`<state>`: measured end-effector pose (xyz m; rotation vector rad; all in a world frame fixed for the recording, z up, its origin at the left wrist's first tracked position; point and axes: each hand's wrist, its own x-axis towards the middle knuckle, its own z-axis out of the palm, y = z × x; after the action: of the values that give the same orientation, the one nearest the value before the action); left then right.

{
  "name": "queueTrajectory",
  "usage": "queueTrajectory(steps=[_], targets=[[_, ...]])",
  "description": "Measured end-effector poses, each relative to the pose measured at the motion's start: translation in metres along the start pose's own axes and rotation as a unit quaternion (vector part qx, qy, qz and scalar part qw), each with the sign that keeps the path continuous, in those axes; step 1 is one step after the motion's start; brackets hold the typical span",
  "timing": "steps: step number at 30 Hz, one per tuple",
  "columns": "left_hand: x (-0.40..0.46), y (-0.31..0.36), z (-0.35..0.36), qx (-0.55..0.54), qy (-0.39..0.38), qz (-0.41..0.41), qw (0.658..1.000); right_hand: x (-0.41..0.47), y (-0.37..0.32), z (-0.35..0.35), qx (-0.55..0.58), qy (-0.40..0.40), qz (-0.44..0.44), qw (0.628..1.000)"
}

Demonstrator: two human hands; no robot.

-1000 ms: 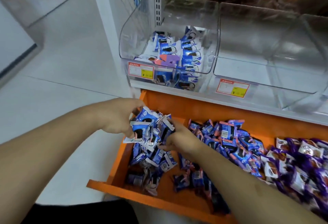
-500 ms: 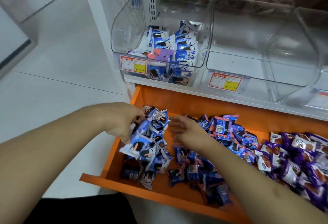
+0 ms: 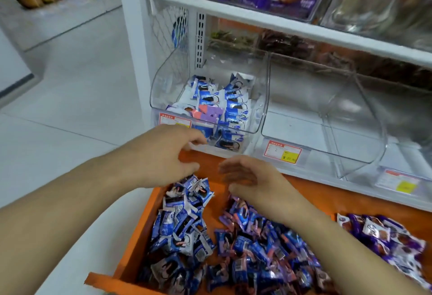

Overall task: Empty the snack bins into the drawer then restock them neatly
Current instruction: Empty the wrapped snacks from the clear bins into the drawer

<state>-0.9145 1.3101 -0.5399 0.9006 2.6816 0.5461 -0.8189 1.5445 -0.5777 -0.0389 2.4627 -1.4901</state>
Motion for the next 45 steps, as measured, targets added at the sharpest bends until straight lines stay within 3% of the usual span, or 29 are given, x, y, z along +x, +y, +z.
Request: queueTrajectory(steps=[3, 7, 9, 11, 15, 21, 25, 32, 38, 45], targets=[[0.006, -0.014, -0.009, -0.019, 0.099, 0.042, 0.994, 0.016, -0.047, -0.017, -0.002, 0.030, -0.084, 0.996], [0.013, -0.042, -0.010, -0.032, 0.108, 0.006, 0.994, 0.071, -0.089, -0.040, -0.070, 0.095, -0.143, 0.983], [0.015, -0.053, -0.007, -0.017, 0.093, -0.010, 0.995, 0.110, -0.098, -0.051, -0.175, 0.098, -0.120, 0.972], [0.017, -0.058, -0.005, -0.003, 0.080, -0.014, 0.997, 0.145, -0.099, -0.058, -0.273, 0.044, -0.059, 0.959], [0.023, -0.065, -0.004, -0.037, 0.113, -0.002, 0.993, 0.187, -0.088, -0.056, -0.341, -0.072, -0.004, 0.937], [0.027, -0.071, 0.000, -0.065, 0.132, 0.016, 0.989, 0.196, -0.075, -0.042, -0.398, -0.037, -0.017, 0.916], [0.024, -0.070, -0.004, -0.066, 0.119, 0.006, 0.991, 0.190, -0.075, -0.047, -0.361, 0.029, -0.007, 0.932], [0.019, -0.057, -0.013, -0.062, 0.135, 0.001, 0.989, 0.123, -0.096, -0.076, -0.121, 0.184, -0.082, 0.972], [0.009, -0.014, -0.020, -0.070, 0.164, 0.042, 0.983, 0.014, -0.077, -0.081, -0.058, 0.184, -0.095, 0.977], [0.004, 0.041, -0.004, -0.024, 0.108, 0.077, 0.991, -0.079, 0.039, -0.088, -0.113, 0.162, 0.021, 0.980]])
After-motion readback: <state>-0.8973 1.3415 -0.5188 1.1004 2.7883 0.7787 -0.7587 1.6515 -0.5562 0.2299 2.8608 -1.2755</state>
